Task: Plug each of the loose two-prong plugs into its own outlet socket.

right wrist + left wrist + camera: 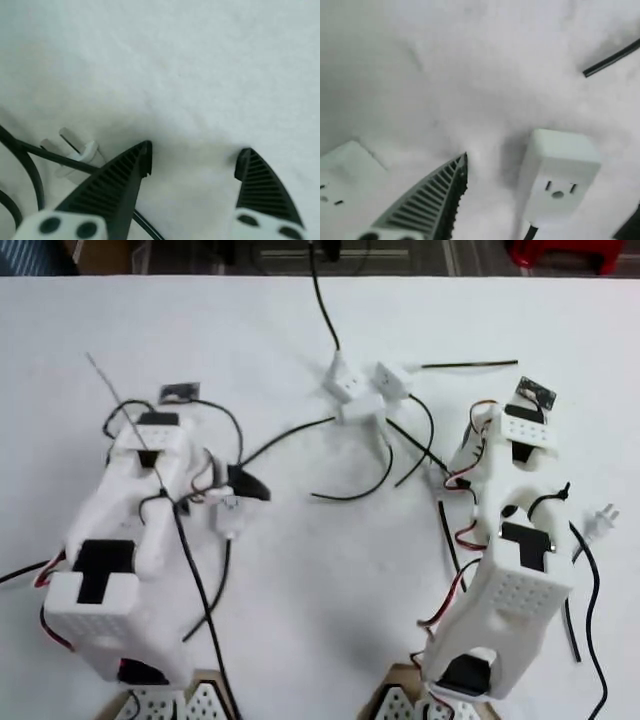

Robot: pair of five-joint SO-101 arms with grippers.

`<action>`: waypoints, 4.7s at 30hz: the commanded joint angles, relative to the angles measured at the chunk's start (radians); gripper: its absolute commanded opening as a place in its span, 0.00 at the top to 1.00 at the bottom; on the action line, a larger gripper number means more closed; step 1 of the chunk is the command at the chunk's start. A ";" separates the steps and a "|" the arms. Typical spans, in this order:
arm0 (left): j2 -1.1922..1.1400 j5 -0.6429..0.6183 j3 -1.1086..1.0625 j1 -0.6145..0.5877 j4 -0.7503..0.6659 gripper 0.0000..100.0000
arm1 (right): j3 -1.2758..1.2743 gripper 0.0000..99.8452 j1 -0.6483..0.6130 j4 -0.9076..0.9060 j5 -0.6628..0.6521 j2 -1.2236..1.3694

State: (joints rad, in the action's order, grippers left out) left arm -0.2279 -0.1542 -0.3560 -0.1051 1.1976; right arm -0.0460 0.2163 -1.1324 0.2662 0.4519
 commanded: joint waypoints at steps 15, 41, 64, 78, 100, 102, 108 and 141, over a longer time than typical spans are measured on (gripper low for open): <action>0.002 0.129 -0.009 -0.105 -0.031 0.51 | 0.009 0.73 -0.021 0.027 -0.011 -0.012; -0.179 0.196 0.025 0.022 -0.021 0.69 | 0.006 0.73 -0.021 0.025 -0.011 -0.013; 0.473 0.313 -0.293 0.228 -0.120 0.93 | 0.009 0.73 -0.021 0.025 -0.011 -0.012; 0.857 0.373 -0.575 0.176 -0.399 0.56 | 0.009 0.73 -0.021 0.025 -0.011 -0.012; 0.854 0.494 -0.752 0.048 -0.640 0.62 | 0.008 0.73 -0.021 0.025 -0.011 -0.012; 0.822 0.494 -0.743 0.047 -0.640 0.62 | 0.006 0.73 -0.021 0.025 -0.011 -0.012; 0.487 0.496 -0.551 0.047 -0.552 0.62 | 0.006 0.73 -0.021 0.025 -0.011 -0.012; 0.269 0.534 -0.265 -0.188 -0.491 0.62 | 0.006 0.73 -0.021 0.025 -0.011 -0.012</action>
State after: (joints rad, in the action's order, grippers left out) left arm 0.0376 0.3460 -0.6720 -0.2570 0.7158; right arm -0.0460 0.2163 -1.1324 0.2662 0.4519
